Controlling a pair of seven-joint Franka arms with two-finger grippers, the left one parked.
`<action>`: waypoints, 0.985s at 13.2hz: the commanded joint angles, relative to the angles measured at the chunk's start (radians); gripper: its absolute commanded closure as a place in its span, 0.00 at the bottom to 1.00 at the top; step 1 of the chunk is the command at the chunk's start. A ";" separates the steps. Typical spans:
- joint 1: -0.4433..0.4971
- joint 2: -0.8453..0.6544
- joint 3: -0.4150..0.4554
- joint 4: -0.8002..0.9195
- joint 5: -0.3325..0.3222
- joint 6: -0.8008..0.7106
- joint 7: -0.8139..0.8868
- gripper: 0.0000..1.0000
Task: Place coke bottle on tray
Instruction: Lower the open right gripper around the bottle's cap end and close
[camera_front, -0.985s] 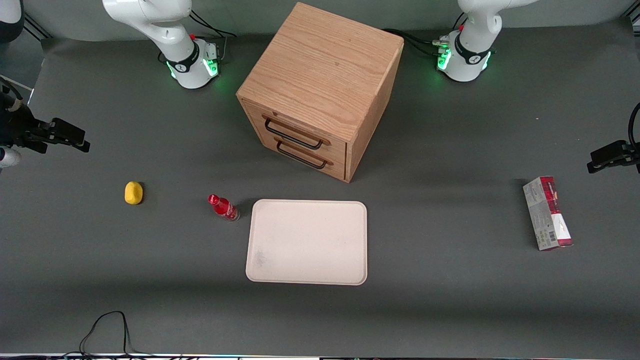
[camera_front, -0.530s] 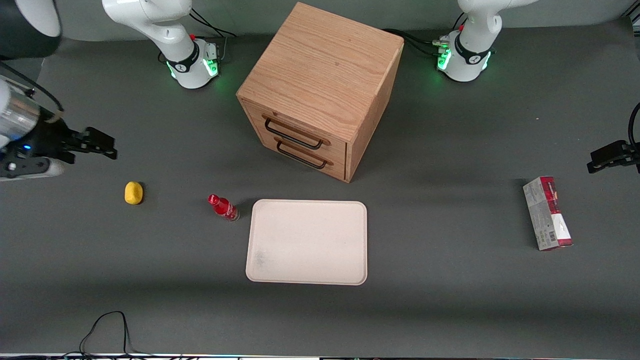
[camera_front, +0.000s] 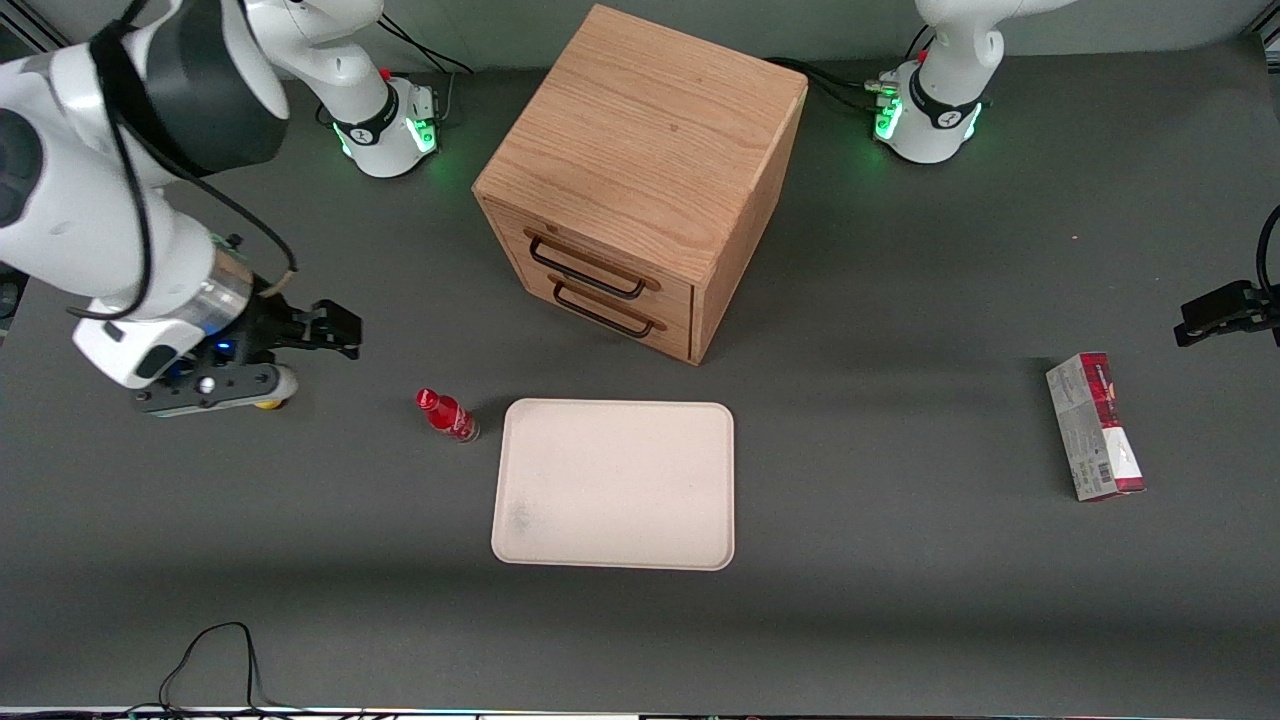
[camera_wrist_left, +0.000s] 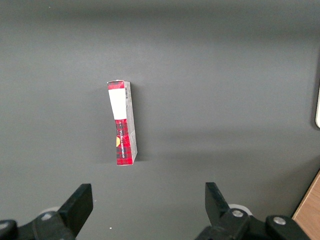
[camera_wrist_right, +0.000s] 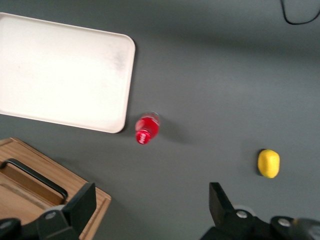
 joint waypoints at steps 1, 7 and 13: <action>0.026 0.032 -0.008 0.053 0.002 -0.015 0.050 0.00; 0.026 0.048 -0.007 -0.050 0.005 0.033 0.032 0.00; 0.038 0.045 -0.005 -0.341 0.011 0.358 0.035 0.00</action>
